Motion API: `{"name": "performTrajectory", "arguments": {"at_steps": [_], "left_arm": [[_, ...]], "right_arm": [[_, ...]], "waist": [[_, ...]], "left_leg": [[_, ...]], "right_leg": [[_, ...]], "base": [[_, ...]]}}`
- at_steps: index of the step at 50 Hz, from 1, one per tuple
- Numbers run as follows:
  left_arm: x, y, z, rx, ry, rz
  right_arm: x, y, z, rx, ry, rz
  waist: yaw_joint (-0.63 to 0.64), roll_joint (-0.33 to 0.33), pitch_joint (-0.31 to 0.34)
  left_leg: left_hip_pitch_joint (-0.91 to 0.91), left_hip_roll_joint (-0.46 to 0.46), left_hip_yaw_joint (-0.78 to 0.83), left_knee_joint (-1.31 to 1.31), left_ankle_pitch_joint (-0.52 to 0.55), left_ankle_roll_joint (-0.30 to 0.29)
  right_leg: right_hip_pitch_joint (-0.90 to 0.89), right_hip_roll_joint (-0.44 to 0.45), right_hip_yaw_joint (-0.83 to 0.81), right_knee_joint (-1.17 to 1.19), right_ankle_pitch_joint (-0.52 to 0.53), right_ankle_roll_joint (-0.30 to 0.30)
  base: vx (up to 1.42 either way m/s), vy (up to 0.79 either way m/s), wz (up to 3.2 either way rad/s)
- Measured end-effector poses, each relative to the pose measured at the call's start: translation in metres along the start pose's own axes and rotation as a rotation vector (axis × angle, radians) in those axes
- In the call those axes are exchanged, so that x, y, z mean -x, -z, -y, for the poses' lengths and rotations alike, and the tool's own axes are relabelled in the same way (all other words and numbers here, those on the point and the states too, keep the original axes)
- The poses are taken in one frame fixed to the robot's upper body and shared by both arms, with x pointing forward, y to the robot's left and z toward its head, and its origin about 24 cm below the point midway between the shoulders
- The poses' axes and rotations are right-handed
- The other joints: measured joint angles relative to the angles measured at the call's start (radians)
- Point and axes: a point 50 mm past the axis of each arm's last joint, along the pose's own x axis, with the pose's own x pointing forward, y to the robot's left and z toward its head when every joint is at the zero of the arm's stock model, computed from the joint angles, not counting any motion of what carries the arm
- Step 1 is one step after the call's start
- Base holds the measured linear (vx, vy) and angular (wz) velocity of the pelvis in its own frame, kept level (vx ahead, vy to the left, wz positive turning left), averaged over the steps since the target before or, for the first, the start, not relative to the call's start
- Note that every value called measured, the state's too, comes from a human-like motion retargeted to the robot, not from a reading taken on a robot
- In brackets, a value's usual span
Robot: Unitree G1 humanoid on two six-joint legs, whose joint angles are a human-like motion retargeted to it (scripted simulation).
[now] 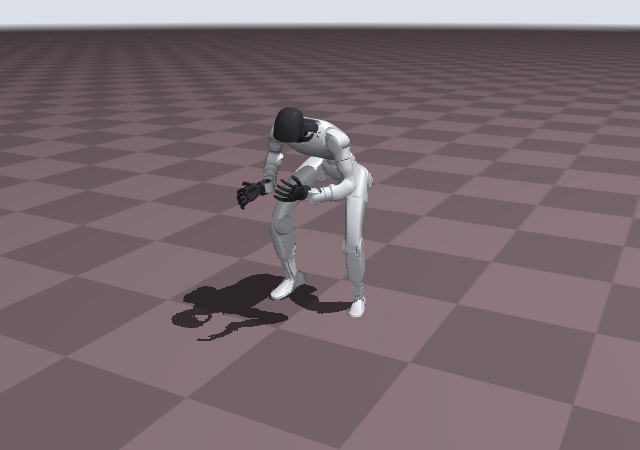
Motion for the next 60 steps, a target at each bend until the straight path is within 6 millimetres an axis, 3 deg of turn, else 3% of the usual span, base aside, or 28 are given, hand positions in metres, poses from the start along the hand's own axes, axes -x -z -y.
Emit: {"name": "performTrajectory", "arguments": {"at_steps": [3,7,10,14,19,23,29,35,40,43,45,48,51,55,60], "left_arm": [[-0.025,-0.017,0.019,0.004,0.078,0.127],[-0.042,-0.036,0.036,0.027,0.127,0.259],[-0.043,-0.044,0.038,0.059,0.119,0.308],[-0.032,-0.039,0.026,0.056,0.098,0.267],[0.001,-0.018,-0.006,-0.034,0.080,0.067],[0.040,-0.001,-0.033,-0.118,0.053,-0.135],[0.103,0.006,-0.067,-0.205,-0.036,-0.392],[0.153,-0.004,-0.095,-0.286,-0.127,-0.571],[0.173,-0.011,-0.104,-0.289,-0.190,-0.623],[0.170,-0.005,-0.098,-0.243,-0.206,-0.612],[0.163,0.000,-0.091,-0.202,-0.207,-0.585],[0.145,0.008,-0.076,-0.124,-0.203,-0.522],[0.120,0.014,-0.058,-0.026,-0.189,-0.448],[0.078,0.014,-0.033,0.111,-0.118,-0.316],[0.024,-0.005,-0.005,0.177,0.036,-0.106]], "right_arm": [[0.001,0.001,-0.002,0.037,-0.028,-0.002],[0.000,0.001,-0.007,0.096,-0.073,0.018],[-0.003,0.000,-0.013,0.128,-0.113,0.042],[-0.011,-0.006,-0.031,0.114,-0.185,0.090],[-0.020,-0.021,-0.061,0.034,-0.290,0.157],[-0.026,-0.035,-0.081,-0.016,-0.347,0.227],[-0.039,-0.052,-0.093,-0.011,-0.335,0.340],[-0.046,-0.065,-0.098,-0.012,-0.308,0.428],[-0.045,-0.075,-0.094,-0.089,-0.275,0.474],[-0.043,-0.073,-0.085,-0.106,-0.243,0.462],[-0.041,-0.069,-0.077,-0.107,-0.216,0.432],[-0.035,-0.057,-0.062,-0.103,-0.164,0.351],[-0.027,-0.043,-0.049,-0.109,-0.115,0.254],[-0.013,-0.029,-0.034,-0.127,-0.073,0.143],[0.000,-0.018,-0.025,-0.097,-0.068,0.059]], "waist": [[-0.042,0.008,0.000],[-0.111,0.034,0.000],[-0.144,0.057,0.000],[-0.151,0.098,0.000],[-0.151,0.114,0.000],[-0.143,0.094,0.000],[-0.093,0.069,0.000],[0.018,0.034,0.000],[0.061,0.019,0.000],[0.063,0.017,0.000],[0.068,0.013,0.000],[0.065,0.004,0.000],[0.051,0.004,0.000],[0.015,0.012,0.000],[-0.075,0.020,0.000]], "left_leg": [[0.049,-0.032,0.010,-0.034,-0.007,-0.027],[0.111,-0.098,0.003,-0.053,-0.025,-0.050],[0.143,-0.129,-0.008,-0.027,-0.054,-0.043],[0.087,-0.086,-0.036,0.165,-0.040,-0.021],[-0.088,0.019,-0.062,0.491,0.094,-0.005],[-0.178,0.045,-0.037,0.504,0.069,0.021],[-0.182,0.018,0.080,0.091,0.096,0.010],[-0.037,-0.045,0.111,-0.491,0.191,-0.065],[-0.008,-0.064,0.025,-0.497,0.283,-0.062],[-0.052,-0.062,-0.001,-0.347,0.276,-0.035],[-0.074,-0.058,-0.012,-0.251,0.252,-0.022],[-0.087,-0.054,-0.017,-0.128,0.180,-0.006],[-0.084,-0.050,-0.018,-0.034,0.106,0.005],[-0.066,-0.049,-0.022,0.042,0.036,0.015],[-0.022,-0.080,-0.025,0.064,-0.009,0.006]], "right_leg": [[0.068,-0.027,-0.072,-0.330,-0.016,0.019],[0.188,-0.053,-0.089,-0.712,-0.017,0.095],[0.241,-0.078,-0.077,-0.773,0.076,0.134],[0.220,-0.101,-0.096,-0.624,0.111,0.116],[0.168,-0.094,-0.088,-0.407,0.018,0.053],[0.152,-0.096,-0.083,-0.292,-0.072,0.008],[0.181,-0.089,-0.087,-0.219,-0.168,0.002],[0.239,-0.024,-0.073,-0.200,-0.221,0.030],[0.282,-0.014,-0.060,-0.144,-0.276,-0.002],[0.255,-0.043,-0.040,-0.030,-0.263,-0.030],[0.202,-0.059,-0.009,0.090,-0.197,-0.035],[0.101,-0.067,0.041,0.262,-0.046,-0.018],[0.031,-0.101,0.025,0.318,-0.024,-0.045],[0.001,-0.109,-0.034,0.144,-0.066,-0.060],[0.065,-0.103,-0.117,-0.334,-0.015,-0.016]], "base": [[0.40,0.00,0.63],[0.45,-0.10,1.15],[0.47,-0.19,0.93],[0.44,-0.27,0.38],[0.41,-0.28,0.09],[0.39,-0.21,0.07],[0.39,-0.12,-0.06],[0.45,0.03,-0.85],[0.47,0.16,-0.51],[0.45,0.24,-0.07],[0.44,0.27,-0.21],[0.44,0.26,-0.25],[0.42,0.22,-0.22],[0.39,0.14,-0.07],[0.39,0.03,0.44]]}}
